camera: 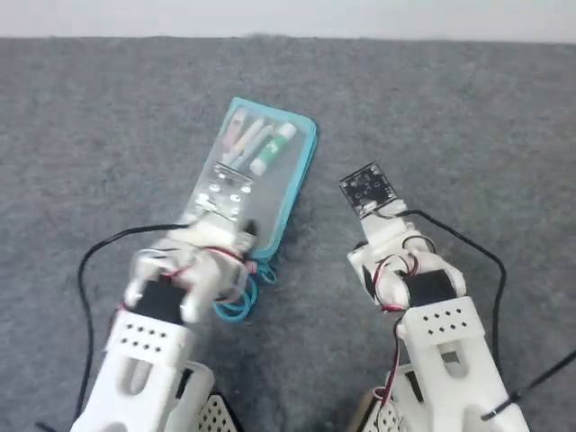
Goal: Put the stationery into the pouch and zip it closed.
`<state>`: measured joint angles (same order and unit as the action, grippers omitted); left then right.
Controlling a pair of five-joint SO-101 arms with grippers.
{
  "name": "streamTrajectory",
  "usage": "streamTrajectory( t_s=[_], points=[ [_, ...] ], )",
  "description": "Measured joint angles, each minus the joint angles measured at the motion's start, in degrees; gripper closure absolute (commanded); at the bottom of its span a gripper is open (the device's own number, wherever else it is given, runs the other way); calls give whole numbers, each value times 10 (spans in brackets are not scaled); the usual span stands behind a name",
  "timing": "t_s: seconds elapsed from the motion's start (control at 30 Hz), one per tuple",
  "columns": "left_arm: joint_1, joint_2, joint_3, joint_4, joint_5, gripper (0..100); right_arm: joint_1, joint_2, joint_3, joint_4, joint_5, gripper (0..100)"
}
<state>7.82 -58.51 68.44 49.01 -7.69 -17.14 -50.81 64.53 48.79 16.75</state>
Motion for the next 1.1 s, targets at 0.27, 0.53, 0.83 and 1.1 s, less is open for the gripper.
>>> streamTrajectory(
  t_s=[0.27,0.53,0.83,1.1],
  points=[
    [-267,0,21,-20,-309,750,-52,-1,15,17,-3,982],
    [-287,-1,106,-135,-458,750,-66,-2,19,17,-4,982],
    [-227,-1,190,-258,-525,750,-66,-2,19,17,-4,982],
    [-215,-1,223,-326,-548,750,-66,-3,19,17,-4,982]
  ],
)
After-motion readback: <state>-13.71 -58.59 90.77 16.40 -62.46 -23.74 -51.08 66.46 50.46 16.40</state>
